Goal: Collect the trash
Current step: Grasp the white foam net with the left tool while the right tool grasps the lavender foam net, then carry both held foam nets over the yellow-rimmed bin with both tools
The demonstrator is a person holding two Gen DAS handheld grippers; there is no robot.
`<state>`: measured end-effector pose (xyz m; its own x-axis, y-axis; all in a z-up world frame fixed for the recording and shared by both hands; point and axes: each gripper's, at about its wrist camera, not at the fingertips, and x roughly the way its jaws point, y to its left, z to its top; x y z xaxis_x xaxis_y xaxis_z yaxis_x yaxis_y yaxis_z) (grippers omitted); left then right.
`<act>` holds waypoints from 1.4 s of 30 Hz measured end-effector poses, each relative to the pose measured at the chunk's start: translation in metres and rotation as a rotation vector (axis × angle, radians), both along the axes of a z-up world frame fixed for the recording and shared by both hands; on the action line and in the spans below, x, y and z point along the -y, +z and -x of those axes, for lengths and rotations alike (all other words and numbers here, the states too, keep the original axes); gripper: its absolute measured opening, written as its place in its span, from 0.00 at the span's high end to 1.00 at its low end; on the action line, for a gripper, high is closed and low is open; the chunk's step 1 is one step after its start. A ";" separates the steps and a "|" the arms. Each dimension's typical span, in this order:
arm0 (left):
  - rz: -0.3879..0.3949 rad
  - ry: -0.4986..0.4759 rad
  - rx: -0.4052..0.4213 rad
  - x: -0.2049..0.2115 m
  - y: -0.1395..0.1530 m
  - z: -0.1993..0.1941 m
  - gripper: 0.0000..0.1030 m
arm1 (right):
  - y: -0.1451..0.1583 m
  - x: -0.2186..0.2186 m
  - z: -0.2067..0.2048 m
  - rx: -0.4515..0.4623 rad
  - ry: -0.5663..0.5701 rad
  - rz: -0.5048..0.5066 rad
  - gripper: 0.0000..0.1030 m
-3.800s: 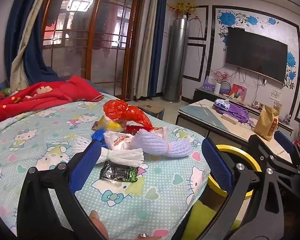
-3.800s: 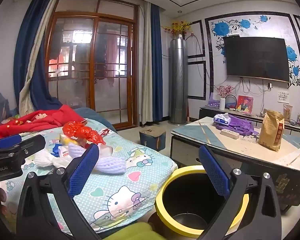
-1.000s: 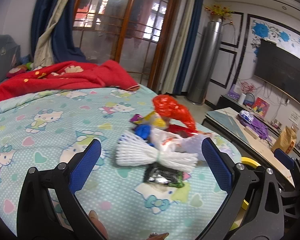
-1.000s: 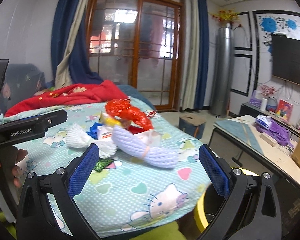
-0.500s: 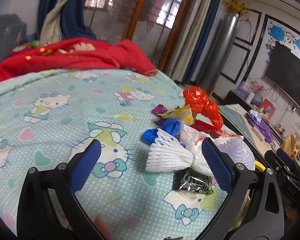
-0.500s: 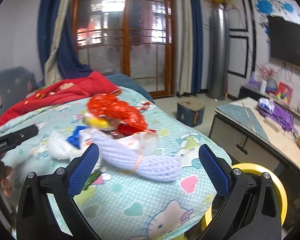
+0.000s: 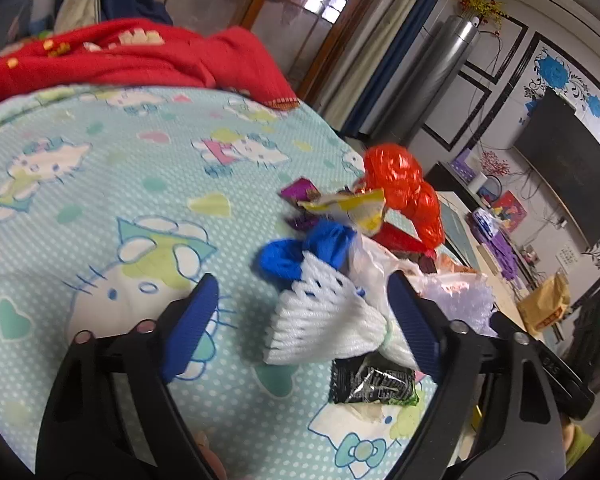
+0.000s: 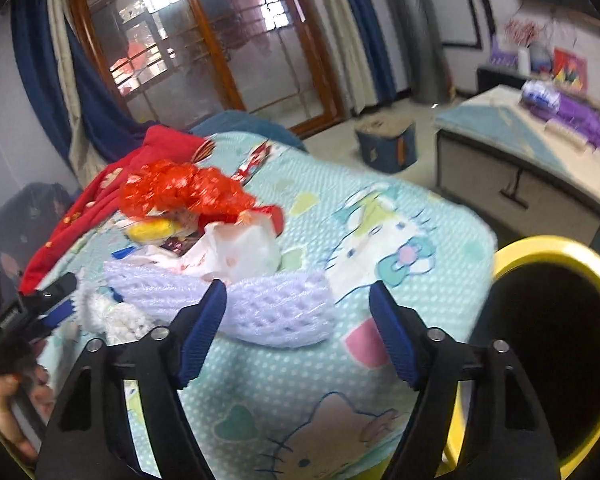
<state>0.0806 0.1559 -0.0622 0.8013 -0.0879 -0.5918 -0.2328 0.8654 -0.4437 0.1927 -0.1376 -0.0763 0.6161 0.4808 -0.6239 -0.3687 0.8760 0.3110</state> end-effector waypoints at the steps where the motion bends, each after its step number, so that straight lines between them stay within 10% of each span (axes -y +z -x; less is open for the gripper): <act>1: 0.005 -0.005 -0.004 0.000 -0.002 0.000 0.32 | -0.001 0.000 0.001 -0.004 0.011 -0.009 0.40; 9: 0.033 -0.042 -0.013 0.004 -0.007 0.002 0.47 | -0.002 0.002 0.007 -0.015 0.068 -0.008 0.75; 15: 0.023 -0.051 -0.025 0.008 -0.008 0.007 0.78 | 0.000 0.004 0.018 0.006 0.101 0.022 0.92; 42: -0.091 -0.120 0.185 0.029 0.068 0.050 0.94 | 0.071 0.028 0.070 0.253 0.131 0.003 0.95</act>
<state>0.0306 0.1265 0.0058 0.8837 -0.1425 -0.4459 -0.0475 0.9203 -0.3883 0.1230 -0.1655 -0.0055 0.6849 0.5649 -0.4602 -0.5446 0.8165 0.1919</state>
